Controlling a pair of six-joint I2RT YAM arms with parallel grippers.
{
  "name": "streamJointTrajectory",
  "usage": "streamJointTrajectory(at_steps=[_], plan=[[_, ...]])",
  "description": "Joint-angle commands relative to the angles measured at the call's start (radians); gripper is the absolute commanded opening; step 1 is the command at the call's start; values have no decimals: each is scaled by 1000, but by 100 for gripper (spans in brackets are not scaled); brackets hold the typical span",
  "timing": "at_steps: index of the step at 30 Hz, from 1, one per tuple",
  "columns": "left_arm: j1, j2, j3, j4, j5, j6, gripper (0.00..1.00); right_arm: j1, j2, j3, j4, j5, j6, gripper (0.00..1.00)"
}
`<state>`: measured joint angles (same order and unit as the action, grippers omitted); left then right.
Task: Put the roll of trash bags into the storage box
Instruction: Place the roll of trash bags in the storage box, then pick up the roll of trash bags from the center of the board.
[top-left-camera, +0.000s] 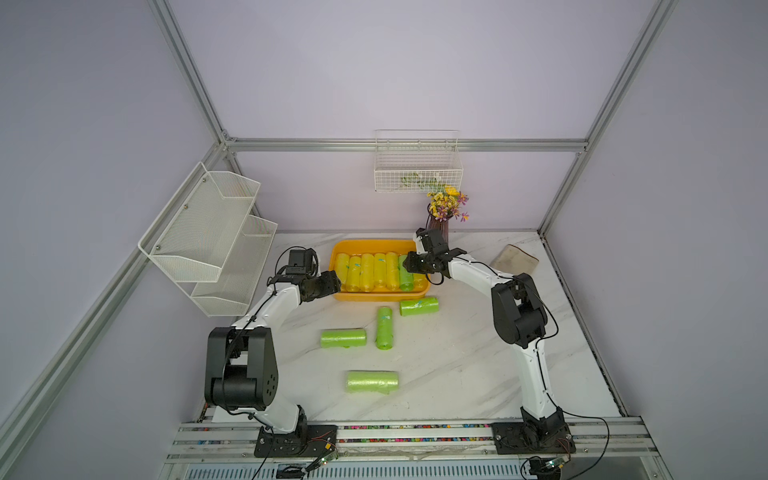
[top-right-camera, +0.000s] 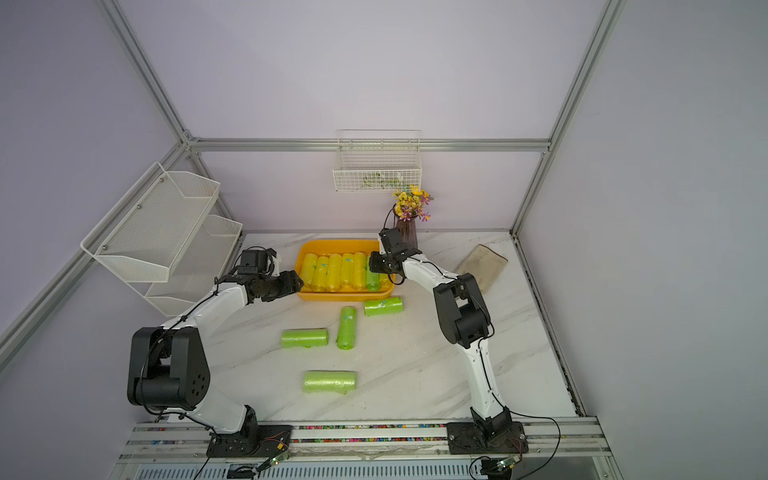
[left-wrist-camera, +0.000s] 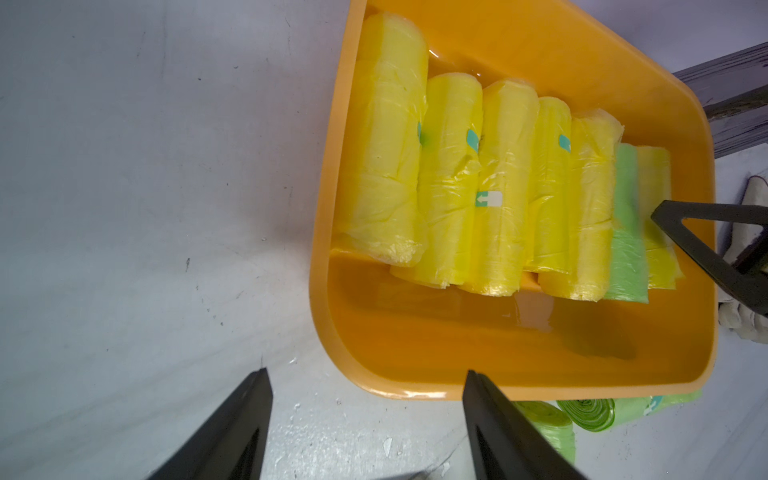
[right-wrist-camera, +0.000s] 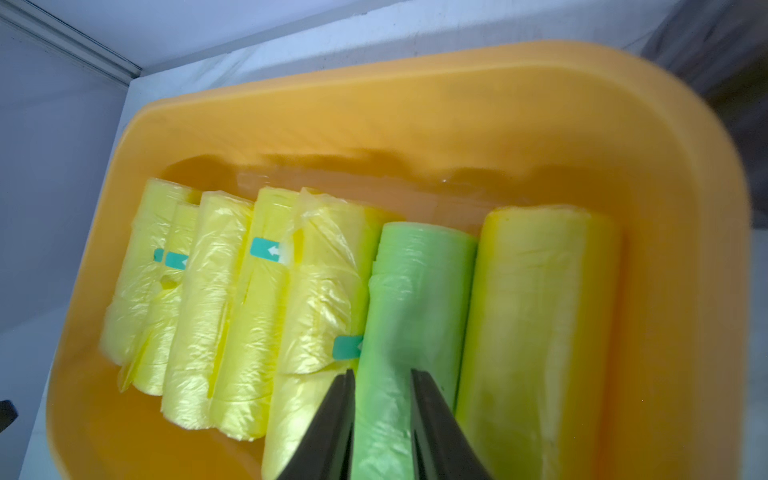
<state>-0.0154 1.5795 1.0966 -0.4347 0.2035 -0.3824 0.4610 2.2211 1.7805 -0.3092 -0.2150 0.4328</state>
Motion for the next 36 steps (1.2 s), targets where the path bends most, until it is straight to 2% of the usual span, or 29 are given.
streamJointTrajectory(at_steps=[1,14,18,26,36], plan=[[-8,-51,-7,14,5,6,74,3,-134,-39,29,-9,-11,30],[-53,-79,-67,-38,-19,20,75,3,-447,-438,12,-12,-119,40],[-122,-84,-54,-126,-130,61,76,3,-514,-547,8,-16,-133,43],[-204,-120,-75,-189,-157,49,77,2,-517,-671,35,-114,-145,44],[-385,-84,-107,-145,-107,-44,79,-14,-556,-730,80,-102,-124,45]])
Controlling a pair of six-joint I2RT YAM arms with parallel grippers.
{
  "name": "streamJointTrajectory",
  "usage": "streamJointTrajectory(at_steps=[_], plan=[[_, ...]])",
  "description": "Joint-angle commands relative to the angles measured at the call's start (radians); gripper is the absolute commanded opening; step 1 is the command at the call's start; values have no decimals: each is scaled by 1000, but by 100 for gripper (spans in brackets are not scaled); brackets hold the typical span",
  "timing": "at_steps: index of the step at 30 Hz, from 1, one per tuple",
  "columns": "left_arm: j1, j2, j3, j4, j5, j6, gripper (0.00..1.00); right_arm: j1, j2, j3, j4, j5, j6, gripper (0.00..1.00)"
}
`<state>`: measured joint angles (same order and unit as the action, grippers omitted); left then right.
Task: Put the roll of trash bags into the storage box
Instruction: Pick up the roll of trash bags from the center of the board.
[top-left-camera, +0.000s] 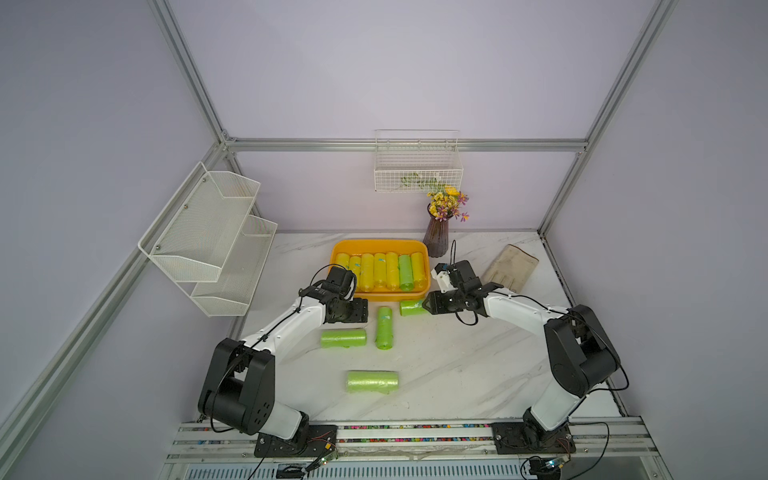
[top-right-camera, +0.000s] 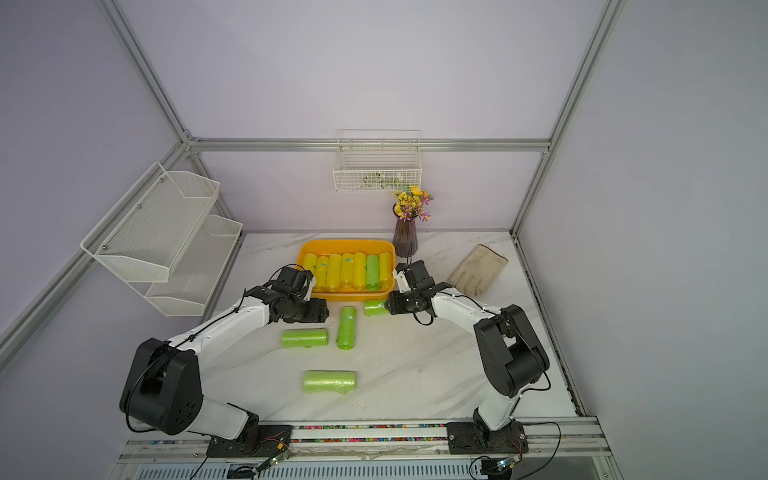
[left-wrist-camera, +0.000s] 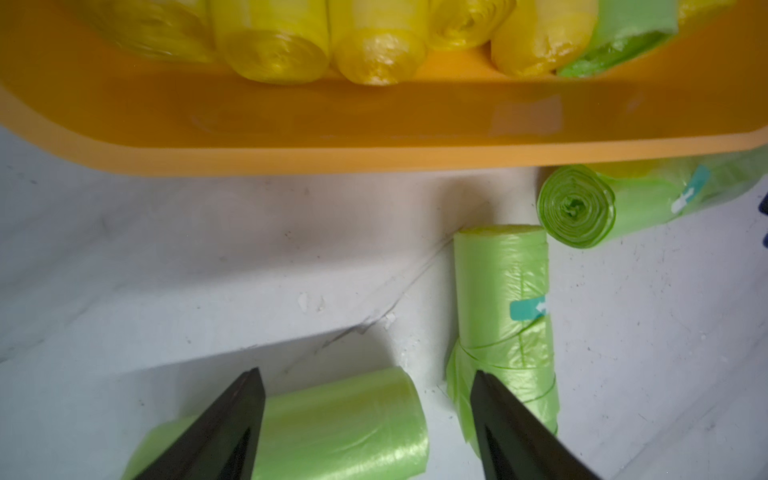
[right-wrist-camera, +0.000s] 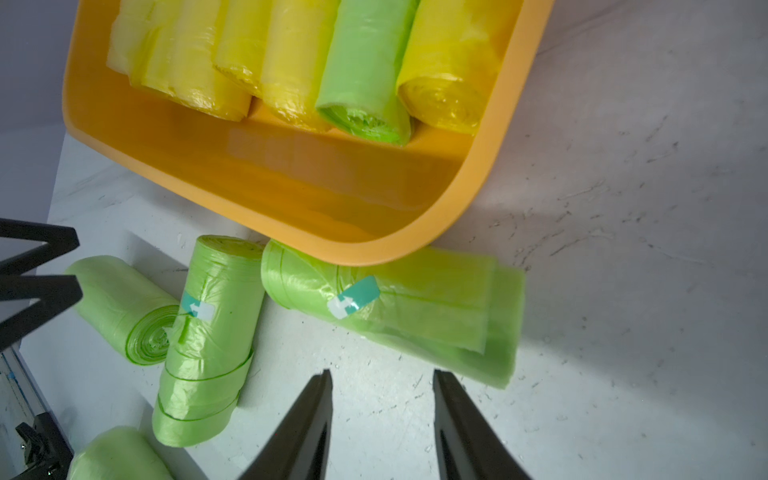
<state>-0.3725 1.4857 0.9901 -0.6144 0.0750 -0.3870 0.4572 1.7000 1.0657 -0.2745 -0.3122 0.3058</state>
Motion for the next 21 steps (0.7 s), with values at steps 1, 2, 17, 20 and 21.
streamJointTrajectory(at_steps=[1,2,17,20,21], plan=[[-43,20,2,43,29,-50,79,-19,-35,-20,46,-13,5,45],[-56,32,3,51,38,-56,79,-25,-36,-26,47,-17,10,45],[-184,225,98,136,107,-94,80,-94,-76,-95,71,-35,26,45],[-195,248,107,142,113,-98,80,-100,-77,-102,75,-39,29,45],[-198,254,108,142,111,-101,80,-102,-78,-102,76,-40,30,45]])
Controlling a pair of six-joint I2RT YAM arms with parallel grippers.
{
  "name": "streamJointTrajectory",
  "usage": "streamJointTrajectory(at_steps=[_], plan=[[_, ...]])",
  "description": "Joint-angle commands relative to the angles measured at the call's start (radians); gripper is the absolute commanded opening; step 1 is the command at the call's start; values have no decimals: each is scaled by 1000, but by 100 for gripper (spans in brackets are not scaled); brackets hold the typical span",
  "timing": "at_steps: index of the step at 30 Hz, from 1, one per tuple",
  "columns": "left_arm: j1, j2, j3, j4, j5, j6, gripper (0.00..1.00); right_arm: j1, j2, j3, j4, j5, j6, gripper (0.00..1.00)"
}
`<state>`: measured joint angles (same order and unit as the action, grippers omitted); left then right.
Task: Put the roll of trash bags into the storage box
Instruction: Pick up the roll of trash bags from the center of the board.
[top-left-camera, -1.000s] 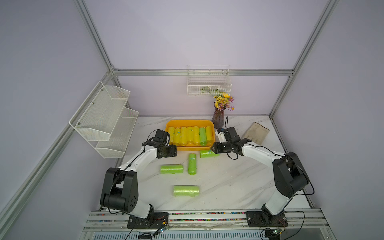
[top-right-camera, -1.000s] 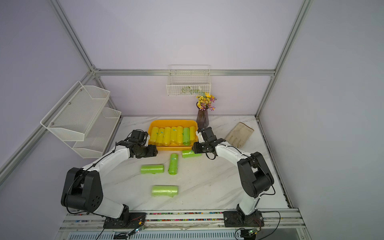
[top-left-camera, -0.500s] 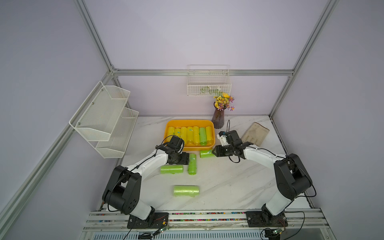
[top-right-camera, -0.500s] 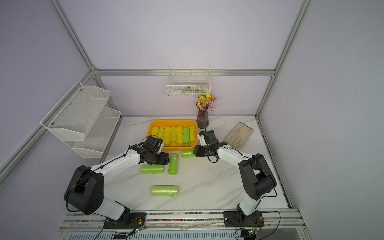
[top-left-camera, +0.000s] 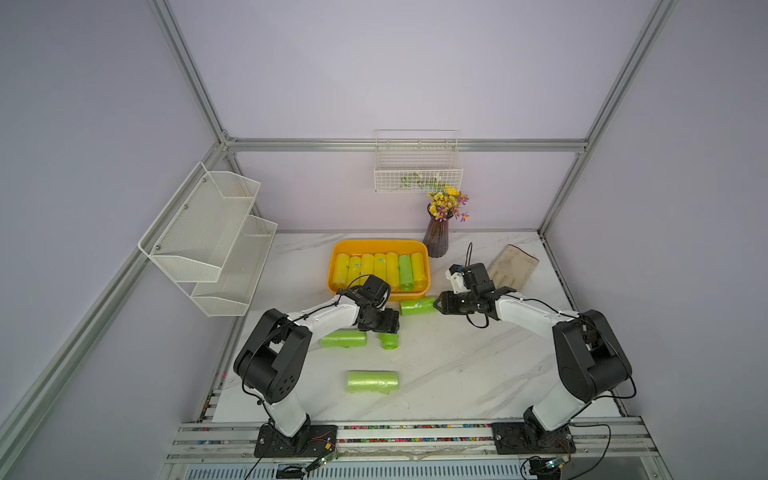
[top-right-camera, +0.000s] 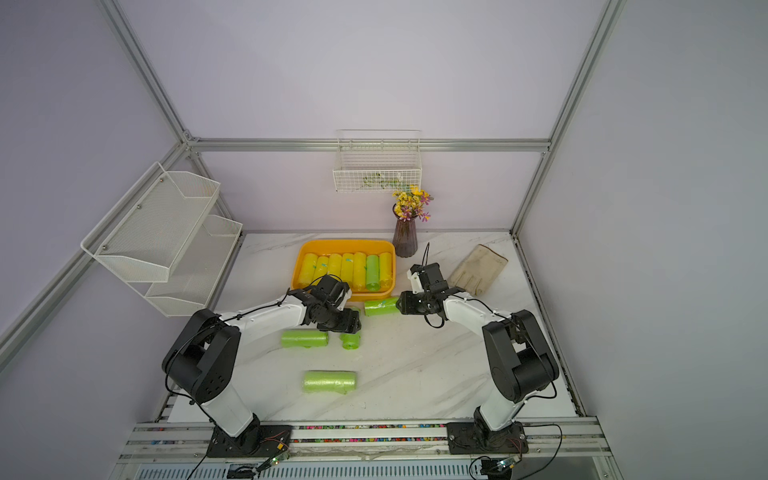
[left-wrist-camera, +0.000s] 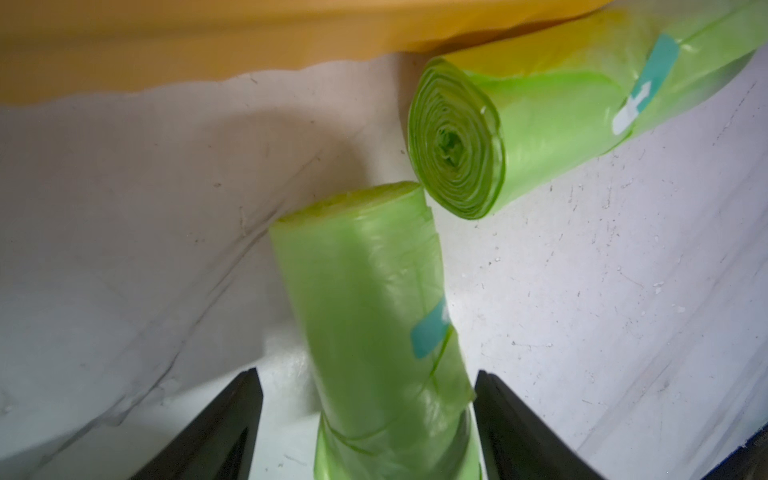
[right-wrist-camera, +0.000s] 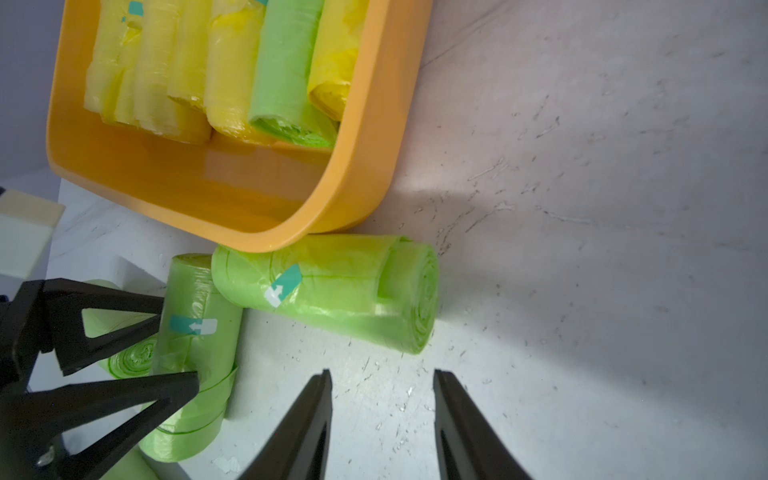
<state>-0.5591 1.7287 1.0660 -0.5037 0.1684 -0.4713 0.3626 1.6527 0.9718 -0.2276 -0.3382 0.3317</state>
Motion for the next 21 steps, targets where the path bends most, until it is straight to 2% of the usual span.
streamJointTrajectory(at_steps=[1,11,21], plan=[[-12,17,33,31,18,-19,80,-10,-31,-10,30,-14,4,45],[-19,43,22,33,15,-39,73,-20,-29,-19,36,-21,10,45],[-25,49,13,33,18,-42,57,-30,-38,-35,42,-20,18,45]])
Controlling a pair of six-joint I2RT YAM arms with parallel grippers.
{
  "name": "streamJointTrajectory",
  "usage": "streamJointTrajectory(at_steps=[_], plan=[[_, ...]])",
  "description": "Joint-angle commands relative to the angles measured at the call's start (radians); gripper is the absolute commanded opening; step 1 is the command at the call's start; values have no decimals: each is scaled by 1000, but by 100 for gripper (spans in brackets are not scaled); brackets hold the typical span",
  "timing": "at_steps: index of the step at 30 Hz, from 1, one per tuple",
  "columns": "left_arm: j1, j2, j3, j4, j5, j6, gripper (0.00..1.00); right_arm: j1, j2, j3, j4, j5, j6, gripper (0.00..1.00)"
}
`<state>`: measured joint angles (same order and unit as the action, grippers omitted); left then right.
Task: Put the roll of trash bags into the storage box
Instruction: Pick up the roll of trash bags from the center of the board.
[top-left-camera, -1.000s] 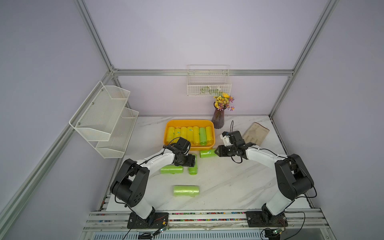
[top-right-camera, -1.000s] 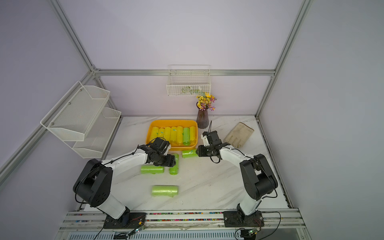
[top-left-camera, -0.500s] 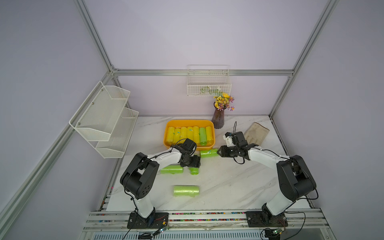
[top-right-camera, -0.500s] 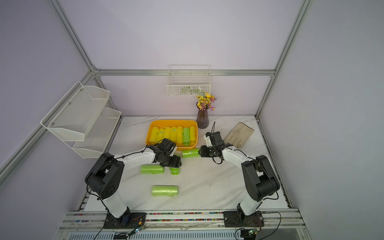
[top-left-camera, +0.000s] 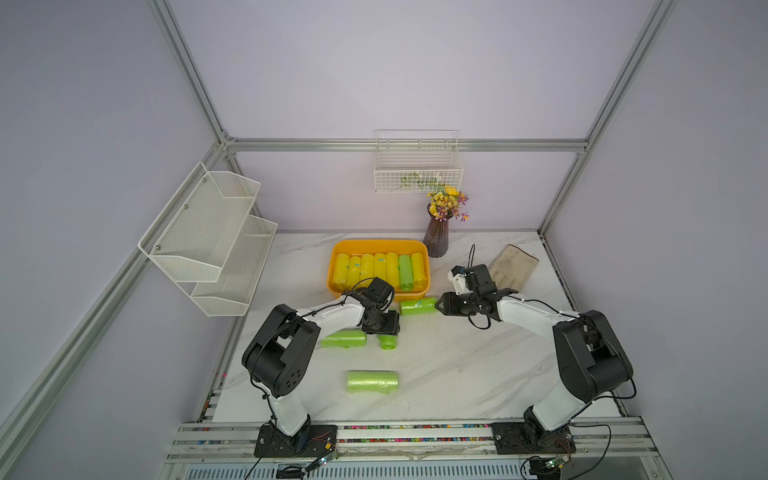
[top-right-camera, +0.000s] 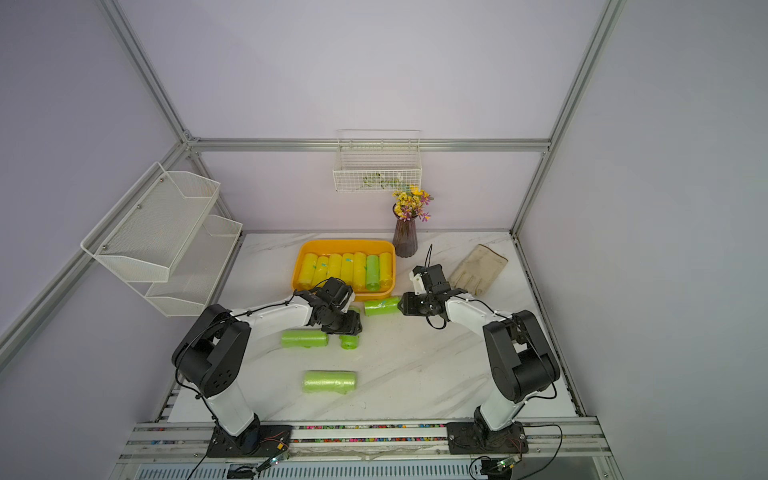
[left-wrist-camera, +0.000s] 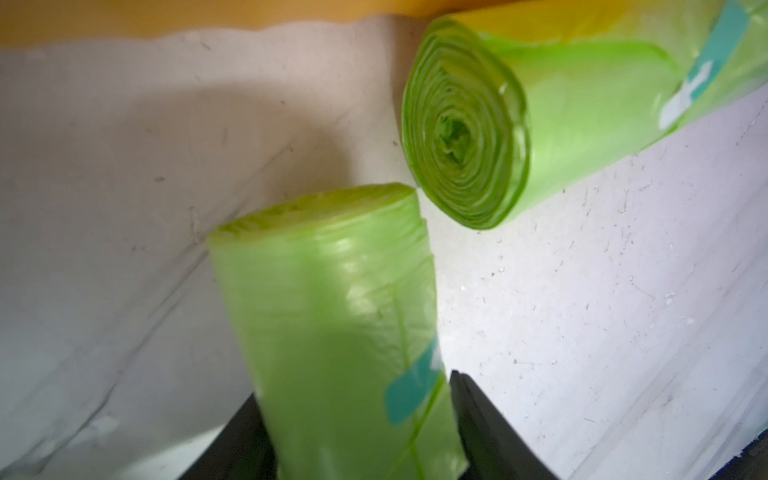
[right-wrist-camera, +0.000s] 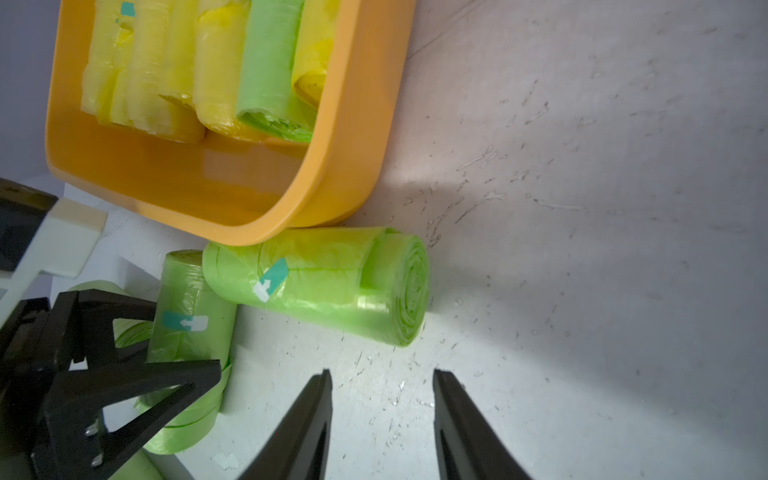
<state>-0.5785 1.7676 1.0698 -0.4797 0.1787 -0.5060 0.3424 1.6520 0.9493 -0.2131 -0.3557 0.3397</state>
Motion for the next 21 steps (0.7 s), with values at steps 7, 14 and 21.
streamJointTrajectory(at_steps=[7,14,21], plan=[[-8,-10,0,15,19,-6,45,-19,-40,-9,26,-5,9,45],[-9,-46,6,15,45,17,44,-26,-41,-4,17,-1,4,45],[-18,-98,16,5,65,30,42,-40,-39,-12,18,4,-2,45]])
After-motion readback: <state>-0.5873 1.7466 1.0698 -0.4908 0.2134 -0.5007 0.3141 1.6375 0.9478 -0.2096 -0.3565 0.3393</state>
